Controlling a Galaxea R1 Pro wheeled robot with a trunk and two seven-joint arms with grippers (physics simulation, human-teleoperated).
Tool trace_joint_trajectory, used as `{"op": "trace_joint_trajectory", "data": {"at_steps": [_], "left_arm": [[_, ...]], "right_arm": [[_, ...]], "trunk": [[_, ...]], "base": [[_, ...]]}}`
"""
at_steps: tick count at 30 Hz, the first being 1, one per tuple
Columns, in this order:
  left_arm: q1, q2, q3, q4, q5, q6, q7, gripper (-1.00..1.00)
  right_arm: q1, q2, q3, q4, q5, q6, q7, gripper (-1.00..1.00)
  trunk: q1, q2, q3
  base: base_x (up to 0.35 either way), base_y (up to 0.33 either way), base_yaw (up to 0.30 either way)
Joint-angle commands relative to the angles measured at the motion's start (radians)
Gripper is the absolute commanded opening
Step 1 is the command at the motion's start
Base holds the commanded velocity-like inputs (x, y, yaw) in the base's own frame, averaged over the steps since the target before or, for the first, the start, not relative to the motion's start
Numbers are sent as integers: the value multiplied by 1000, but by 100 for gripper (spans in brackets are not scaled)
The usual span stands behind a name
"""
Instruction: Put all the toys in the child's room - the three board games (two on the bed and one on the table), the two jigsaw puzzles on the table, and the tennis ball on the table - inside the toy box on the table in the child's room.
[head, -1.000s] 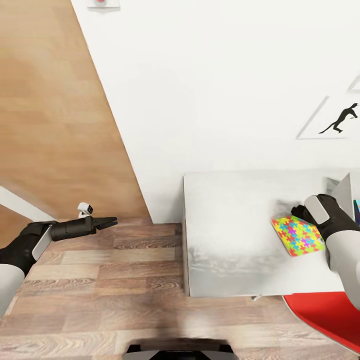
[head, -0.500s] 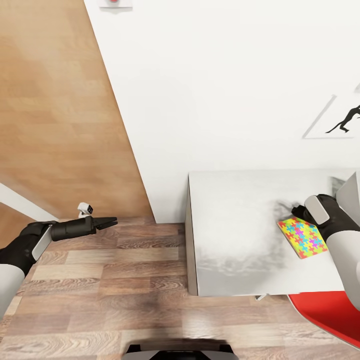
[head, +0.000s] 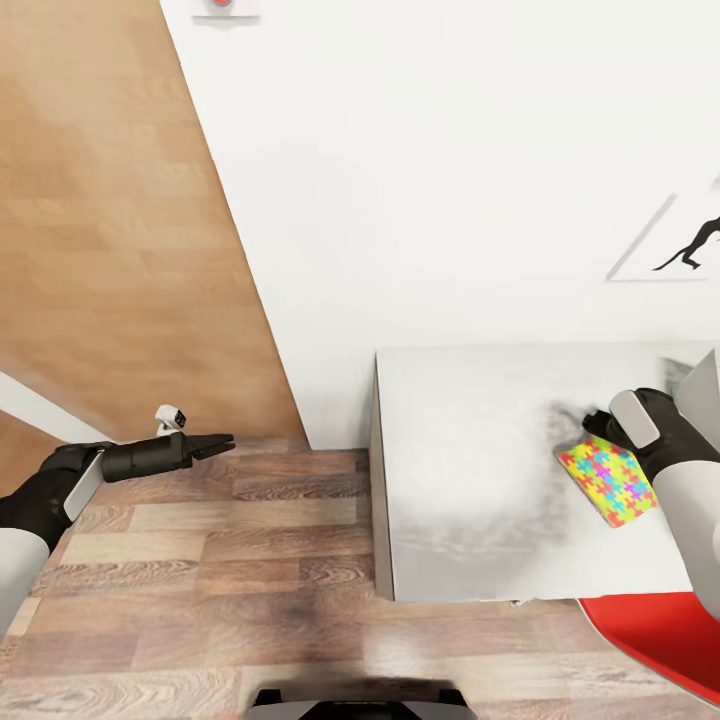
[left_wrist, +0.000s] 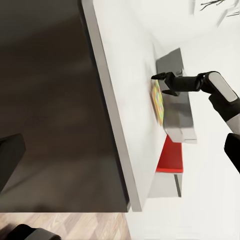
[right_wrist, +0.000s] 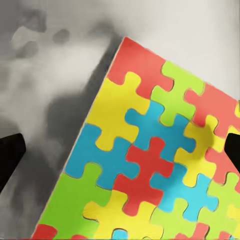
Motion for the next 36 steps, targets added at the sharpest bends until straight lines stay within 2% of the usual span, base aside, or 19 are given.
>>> {"op": "trace_joint_trajectory", "data": {"at_steps": [1,16,36], "left_arm": [[-1,1,-6,0,7,10,-1,100],[-1,1,-6,1,7,10,-1,100],[-1,1,-6,1,7,10,-2,100]], "right_arm": [[0,0,-2,-2,-25,-5,-4,100],[-4,-1,-5,-3,-27,-5,-5,100],[-3,0,-5,-2,-27,-4,-4,100]], "trunk": [[1,-1,-2],[1,-1,-2],[1,-1,-2]], "base": [[219,-15,0],[89,28,0],[-21,99,0]]}}
